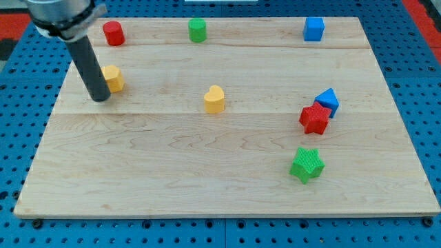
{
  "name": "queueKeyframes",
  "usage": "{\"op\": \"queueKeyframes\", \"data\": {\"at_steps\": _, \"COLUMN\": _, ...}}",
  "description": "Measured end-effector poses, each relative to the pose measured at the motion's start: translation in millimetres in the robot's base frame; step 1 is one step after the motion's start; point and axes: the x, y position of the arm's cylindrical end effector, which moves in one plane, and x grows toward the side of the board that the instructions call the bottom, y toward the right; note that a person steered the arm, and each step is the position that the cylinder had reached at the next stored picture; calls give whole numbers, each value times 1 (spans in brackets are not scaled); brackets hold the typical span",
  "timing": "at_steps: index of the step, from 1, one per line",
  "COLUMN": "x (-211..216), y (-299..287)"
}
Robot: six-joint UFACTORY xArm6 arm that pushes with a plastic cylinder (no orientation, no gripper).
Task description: Move yellow hexagon slightly towards down
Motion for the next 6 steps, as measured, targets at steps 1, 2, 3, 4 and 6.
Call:
{"op": "queueKeyframes", "data": {"at_steps": 1, "x": -39, "y": 34}}
{"op": "queueKeyframes", "data": {"at_steps": 2, "x": -93, "y": 33}}
{"op": "queueKeyframes", "data": {"at_steps": 3, "x": -75, "y": -18}}
{"op": "queueKeyframes", "data": {"at_steps": 4, "x": -61, "y": -28}}
{"op": "queueKeyframes", "data": {"at_steps": 6, "x": -75, "y": -13}}
